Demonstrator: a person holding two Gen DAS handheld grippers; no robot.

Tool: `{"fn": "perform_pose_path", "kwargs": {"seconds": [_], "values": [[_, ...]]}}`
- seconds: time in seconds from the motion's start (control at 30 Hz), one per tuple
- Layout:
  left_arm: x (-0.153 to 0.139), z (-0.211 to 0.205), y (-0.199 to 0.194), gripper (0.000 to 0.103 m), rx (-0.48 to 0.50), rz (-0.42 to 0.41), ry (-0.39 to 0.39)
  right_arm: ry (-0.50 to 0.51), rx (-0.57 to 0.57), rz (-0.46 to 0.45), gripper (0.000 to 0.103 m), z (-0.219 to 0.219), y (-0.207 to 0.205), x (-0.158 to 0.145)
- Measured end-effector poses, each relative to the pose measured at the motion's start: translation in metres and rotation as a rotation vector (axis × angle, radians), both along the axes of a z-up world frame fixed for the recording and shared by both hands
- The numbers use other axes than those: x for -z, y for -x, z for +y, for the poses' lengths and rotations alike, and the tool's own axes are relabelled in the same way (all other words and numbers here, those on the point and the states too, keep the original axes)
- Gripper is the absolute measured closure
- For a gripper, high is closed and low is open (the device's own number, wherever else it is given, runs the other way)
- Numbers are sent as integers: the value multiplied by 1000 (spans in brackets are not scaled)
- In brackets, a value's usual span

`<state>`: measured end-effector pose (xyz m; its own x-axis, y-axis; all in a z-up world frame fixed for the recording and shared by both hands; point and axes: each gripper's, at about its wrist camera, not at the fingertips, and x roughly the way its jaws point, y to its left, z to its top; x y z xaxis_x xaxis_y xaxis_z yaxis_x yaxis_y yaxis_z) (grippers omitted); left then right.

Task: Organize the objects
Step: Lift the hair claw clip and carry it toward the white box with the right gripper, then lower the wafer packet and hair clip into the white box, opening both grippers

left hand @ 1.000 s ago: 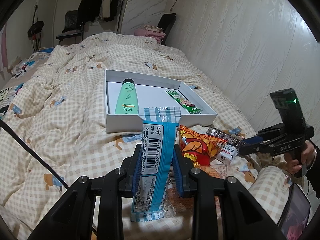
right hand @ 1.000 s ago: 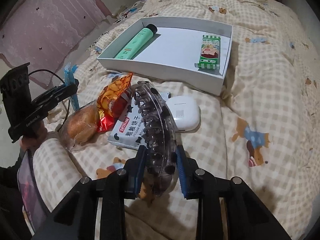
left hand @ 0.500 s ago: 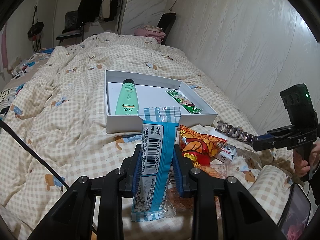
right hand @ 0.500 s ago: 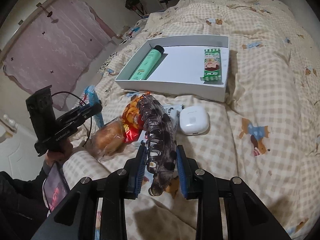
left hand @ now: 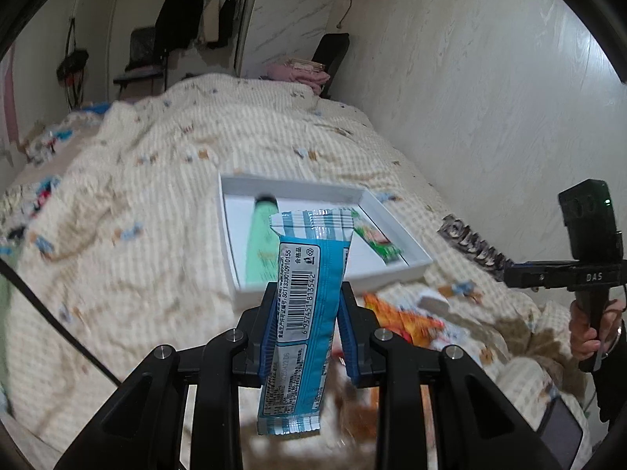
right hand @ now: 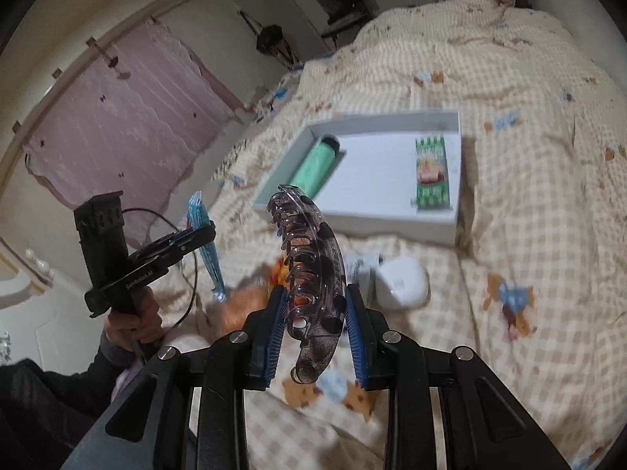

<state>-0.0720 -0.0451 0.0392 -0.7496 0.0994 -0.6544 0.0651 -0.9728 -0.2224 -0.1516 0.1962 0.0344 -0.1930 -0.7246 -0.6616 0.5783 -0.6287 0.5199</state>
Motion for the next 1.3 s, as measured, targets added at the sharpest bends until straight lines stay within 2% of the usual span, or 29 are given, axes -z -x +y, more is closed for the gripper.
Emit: {"fn": "perform_pose_path", "kwargs": {"seconds": [0.2,0.27,0.37,0.5,0.7,0.83,0.97,1.13,1.3], "values": [[-42,-10,35,72,-3,51,49,18,80,81,72,-6,27,-29],[-51,-10,50,72,4,71,45,21,116,111,72,-8,38,-36],[-53,-10,70,72,-1,69,25,37,179,110,72,-9,55,-36],[-39,-9,105,72,-4,21,24,-20,230,139,72,-21,71,-25],[4,-1,146,72,13,-84,1,-117,235,110,72,-42,88,11],[25,9,160,72,37,-126,-57,-194,238,79,72,-52,97,37],[48,10,179,72,8,-181,-93,-240,234,52,72,-61,104,54],[69,3,188,72,-32,-253,-120,-290,222,68,72,-71,103,63],[86,-5,190,72,-71,-293,-136,-284,194,52,72,-78,103,70]]}}
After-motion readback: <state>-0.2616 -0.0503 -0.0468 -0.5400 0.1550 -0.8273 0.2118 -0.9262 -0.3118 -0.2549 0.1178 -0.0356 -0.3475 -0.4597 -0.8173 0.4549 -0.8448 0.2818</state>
